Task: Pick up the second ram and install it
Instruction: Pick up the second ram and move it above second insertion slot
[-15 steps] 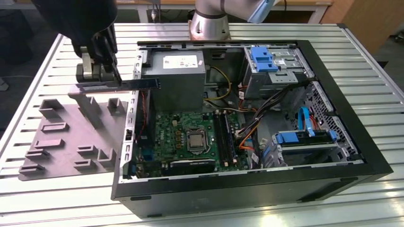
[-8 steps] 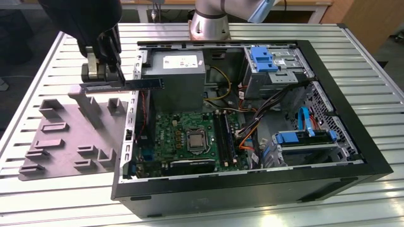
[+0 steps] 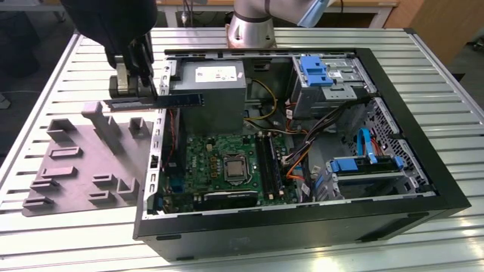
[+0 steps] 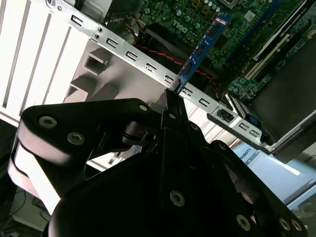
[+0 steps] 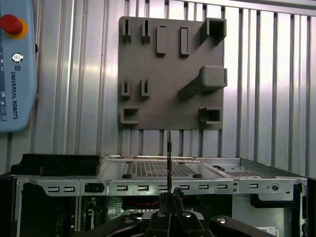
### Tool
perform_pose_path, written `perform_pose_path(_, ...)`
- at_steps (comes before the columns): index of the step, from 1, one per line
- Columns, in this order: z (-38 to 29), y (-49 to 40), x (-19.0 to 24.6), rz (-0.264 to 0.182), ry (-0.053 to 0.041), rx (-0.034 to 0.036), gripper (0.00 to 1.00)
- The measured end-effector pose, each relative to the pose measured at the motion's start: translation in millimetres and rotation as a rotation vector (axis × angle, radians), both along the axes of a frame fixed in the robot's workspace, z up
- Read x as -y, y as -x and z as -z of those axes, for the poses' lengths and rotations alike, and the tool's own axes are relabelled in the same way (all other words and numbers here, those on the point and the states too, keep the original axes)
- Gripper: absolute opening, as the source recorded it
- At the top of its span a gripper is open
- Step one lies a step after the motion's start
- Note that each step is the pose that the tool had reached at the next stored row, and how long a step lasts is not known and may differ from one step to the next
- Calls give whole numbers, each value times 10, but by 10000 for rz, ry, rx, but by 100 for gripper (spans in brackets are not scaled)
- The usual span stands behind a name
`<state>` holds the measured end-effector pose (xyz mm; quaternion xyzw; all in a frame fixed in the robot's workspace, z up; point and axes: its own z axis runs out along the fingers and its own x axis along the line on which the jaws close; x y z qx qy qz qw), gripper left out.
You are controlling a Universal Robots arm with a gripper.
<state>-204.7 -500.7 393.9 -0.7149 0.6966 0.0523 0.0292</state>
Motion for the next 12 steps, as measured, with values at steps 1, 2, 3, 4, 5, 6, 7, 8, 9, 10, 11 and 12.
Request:
perform_pose_path(1,1,-16,0,0,-1,1,11)
perform_pose_path(2,1,-32,0,0,-1,1,11)
perform_pose_path(3,0,-50,0,1,-1,0,11)
perform_pose_path(4,0,-66,0,0,0,0,11)
perform_pose_path(5,0,-83,0,1,-1,1,11)
perform_pose_path(6,0,-101,0,1,-1,1,11)
perform_pose_path(7,0,-118,0,1,0,0,11)
perform_pose_path(8,0,-134,0,1,-1,1,11)
perform_pose_path(9,0,-150,0,1,-1,1,11)
perform_pose_path(10,1,-167,0,0,-1,1,11)
perform_pose_path(11,1,-183,0,0,-1,1,11)
perform_pose_path(12,0,-199,0,0,-1,1,11)
